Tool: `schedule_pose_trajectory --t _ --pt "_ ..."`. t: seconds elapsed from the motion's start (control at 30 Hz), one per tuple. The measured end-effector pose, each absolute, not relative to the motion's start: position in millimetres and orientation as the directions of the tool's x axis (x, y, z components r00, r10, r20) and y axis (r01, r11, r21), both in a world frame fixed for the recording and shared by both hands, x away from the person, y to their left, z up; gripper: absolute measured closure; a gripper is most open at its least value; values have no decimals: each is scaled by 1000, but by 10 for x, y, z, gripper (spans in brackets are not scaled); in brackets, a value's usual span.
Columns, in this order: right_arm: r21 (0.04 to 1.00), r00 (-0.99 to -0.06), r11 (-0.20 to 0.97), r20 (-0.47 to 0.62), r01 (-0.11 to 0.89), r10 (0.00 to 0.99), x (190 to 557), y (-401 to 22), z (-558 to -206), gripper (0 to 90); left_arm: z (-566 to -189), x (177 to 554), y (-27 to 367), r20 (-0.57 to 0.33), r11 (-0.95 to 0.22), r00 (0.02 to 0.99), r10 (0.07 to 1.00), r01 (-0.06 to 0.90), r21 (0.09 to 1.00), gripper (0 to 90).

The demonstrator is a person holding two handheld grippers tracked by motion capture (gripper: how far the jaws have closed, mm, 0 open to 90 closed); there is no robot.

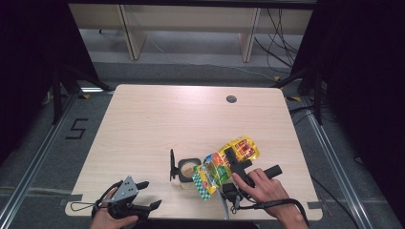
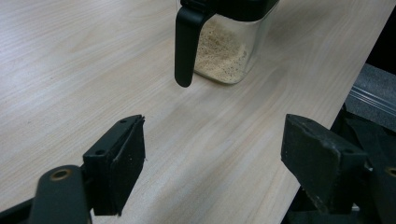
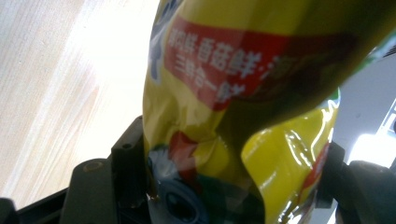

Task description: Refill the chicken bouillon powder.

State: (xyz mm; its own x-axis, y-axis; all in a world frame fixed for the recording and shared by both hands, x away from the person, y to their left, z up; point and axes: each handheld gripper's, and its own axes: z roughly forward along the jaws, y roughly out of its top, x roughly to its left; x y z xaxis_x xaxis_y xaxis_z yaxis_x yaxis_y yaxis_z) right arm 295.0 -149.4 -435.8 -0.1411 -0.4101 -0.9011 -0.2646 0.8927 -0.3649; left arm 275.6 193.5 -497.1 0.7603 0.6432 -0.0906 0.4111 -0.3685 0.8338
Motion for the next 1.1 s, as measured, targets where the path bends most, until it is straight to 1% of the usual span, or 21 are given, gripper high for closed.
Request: schedule_pose_trajectory --t 0.03,0.07,0.1,0.13,0.23,0.7,0.73,0.87,0.93,1.0,1.07,1.1 --pt "-406 -124 869 -883 -282 -453 2959 -1474 -4332 339 -4972 2756 1936 -90 -369 760 643 411 834 216" --pt "-367 -141 892 -900 -265 -412 2948 -1493 -4359 339 -4975 2752 1930 -96 -360 757 646 414 836 216" --pt "-367 -141 892 -900 -265 -412 2948 -1493 -4359 339 -4975 2753 1931 -95 -361 758 646 412 836 216" --pt "-420 -116 860 -877 -289 -467 2960 -1464 -4324 339 -4973 2754 1932 -97 -362 759 644 414 835 216" --pt "-395 -125 875 -889 -279 -441 2955 -1479 -4341 339 -4975 2753 1931 -94 -363 758 646 413 835 216" --pt "-396 -128 874 -887 -283 -444 2960 -1481 -4333 339 -4974 2754 1933 -94 -363 758 645 413 835 216" --pt "-377 -135 886 -896 -272 -423 2957 -1496 -4339 339 -4974 2754 1933 -95 -362 758 646 414 835 216" --pt "-378 -131 885 -897 -271 -423 2960 -1502 -4333 349 -4973 2755 1933 -95 -363 759 644 413 835 216" --pt "-395 -129 873 -887 -287 -443 2971 -1494 -4317 356 -4973 2755 1933 -97 -362 759 644 415 835 216" --pt "-380 -133 882 -894 -278 -427 2965 -1503 -4330 356 -4973 2755 1934 -97 -362 759 644 415 835 216" --pt "-387 -128 873 -890 -297 -438 2977 -1491 -4335 358 -4972 2753 1933 -98 -360 759 644 414 836 216" --pt "-385 -134 876 -890 -290 -435 2974 -1495 -4342 360 -4973 2752 1929 -103 -354 757 645 415 838 216"
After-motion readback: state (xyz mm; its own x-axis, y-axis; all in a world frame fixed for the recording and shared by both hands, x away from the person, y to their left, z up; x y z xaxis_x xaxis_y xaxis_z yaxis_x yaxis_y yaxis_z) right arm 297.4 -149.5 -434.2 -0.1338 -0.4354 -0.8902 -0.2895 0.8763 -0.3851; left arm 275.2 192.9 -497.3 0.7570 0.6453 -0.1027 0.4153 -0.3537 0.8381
